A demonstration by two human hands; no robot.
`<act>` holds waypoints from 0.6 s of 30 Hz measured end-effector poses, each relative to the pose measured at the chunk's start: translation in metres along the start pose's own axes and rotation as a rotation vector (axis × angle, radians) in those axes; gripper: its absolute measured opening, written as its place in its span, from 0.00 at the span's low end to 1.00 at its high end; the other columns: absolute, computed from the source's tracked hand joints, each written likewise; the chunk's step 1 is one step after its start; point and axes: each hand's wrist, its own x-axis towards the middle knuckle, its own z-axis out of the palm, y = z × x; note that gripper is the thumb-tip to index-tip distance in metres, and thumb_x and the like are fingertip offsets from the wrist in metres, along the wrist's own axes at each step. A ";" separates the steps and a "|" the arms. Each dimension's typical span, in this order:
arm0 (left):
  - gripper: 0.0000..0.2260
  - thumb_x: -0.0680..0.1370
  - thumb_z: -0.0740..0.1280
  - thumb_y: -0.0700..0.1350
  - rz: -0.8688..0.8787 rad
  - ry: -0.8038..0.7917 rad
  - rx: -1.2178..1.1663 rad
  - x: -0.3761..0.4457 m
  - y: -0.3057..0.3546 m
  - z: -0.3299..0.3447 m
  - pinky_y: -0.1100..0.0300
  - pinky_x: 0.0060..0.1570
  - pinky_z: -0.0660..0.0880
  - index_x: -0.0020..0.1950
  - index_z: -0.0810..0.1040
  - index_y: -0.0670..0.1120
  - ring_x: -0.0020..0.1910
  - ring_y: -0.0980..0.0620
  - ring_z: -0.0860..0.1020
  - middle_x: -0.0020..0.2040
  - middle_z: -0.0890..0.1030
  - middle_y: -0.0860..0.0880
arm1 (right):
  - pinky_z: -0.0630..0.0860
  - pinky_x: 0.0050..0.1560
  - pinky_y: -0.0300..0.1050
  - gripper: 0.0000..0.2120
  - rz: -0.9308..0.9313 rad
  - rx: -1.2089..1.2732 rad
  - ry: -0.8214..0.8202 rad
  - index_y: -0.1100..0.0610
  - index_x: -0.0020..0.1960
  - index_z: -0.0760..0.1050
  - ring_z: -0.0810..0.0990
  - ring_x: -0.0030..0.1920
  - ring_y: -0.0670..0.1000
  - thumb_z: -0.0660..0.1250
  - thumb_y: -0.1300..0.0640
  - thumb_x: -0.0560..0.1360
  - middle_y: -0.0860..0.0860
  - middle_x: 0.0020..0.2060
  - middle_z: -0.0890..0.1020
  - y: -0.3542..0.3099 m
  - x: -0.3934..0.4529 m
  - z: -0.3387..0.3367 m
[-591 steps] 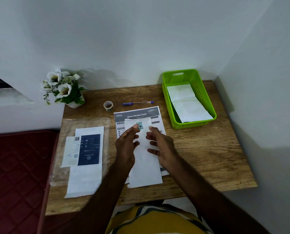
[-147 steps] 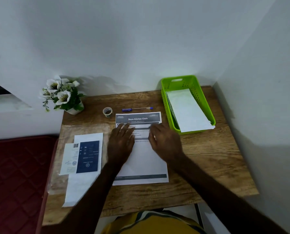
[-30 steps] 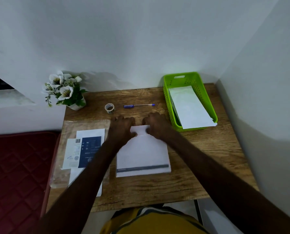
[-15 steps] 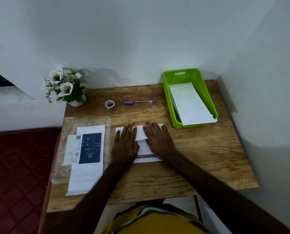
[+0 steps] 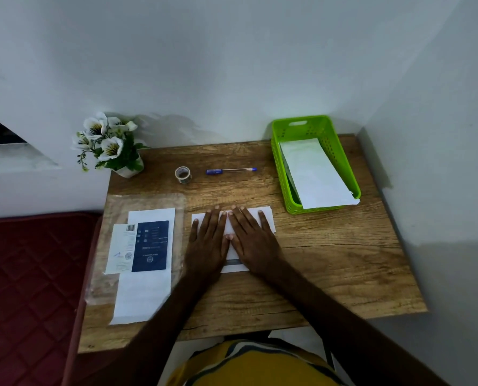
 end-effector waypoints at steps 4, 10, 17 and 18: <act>0.28 0.85 0.46 0.57 -0.004 -0.036 -0.027 0.000 -0.005 -0.001 0.45 0.82 0.46 0.84 0.49 0.49 0.83 0.51 0.46 0.85 0.48 0.49 | 0.48 0.80 0.60 0.34 0.144 0.055 -0.015 0.56 0.83 0.51 0.51 0.82 0.52 0.43 0.38 0.83 0.53 0.82 0.54 0.017 -0.010 0.000; 0.30 0.83 0.52 0.60 -0.051 -0.045 -0.159 0.004 -0.003 -0.013 0.49 0.81 0.45 0.84 0.53 0.50 0.83 0.51 0.50 0.84 0.53 0.49 | 0.46 0.81 0.58 0.33 0.258 0.098 -0.045 0.55 0.83 0.49 0.49 0.82 0.53 0.39 0.42 0.82 0.53 0.83 0.52 0.024 -0.013 -0.015; 0.42 0.71 0.73 0.67 -0.009 -0.210 -0.126 0.045 -0.021 -0.056 0.47 0.74 0.60 0.79 0.63 0.52 0.76 0.44 0.64 0.78 0.67 0.47 | 0.62 0.73 0.53 0.41 0.085 0.183 -0.143 0.52 0.79 0.62 0.62 0.76 0.56 0.75 0.43 0.72 0.54 0.75 0.67 0.036 0.020 -0.060; 0.42 0.70 0.74 0.68 0.008 -0.222 -0.101 0.050 -0.023 -0.058 0.47 0.71 0.62 0.78 0.66 0.51 0.74 0.44 0.66 0.76 0.68 0.47 | 0.64 0.72 0.53 0.42 0.086 0.186 -0.175 0.52 0.78 0.63 0.63 0.75 0.57 0.77 0.43 0.70 0.55 0.75 0.67 0.037 0.026 -0.063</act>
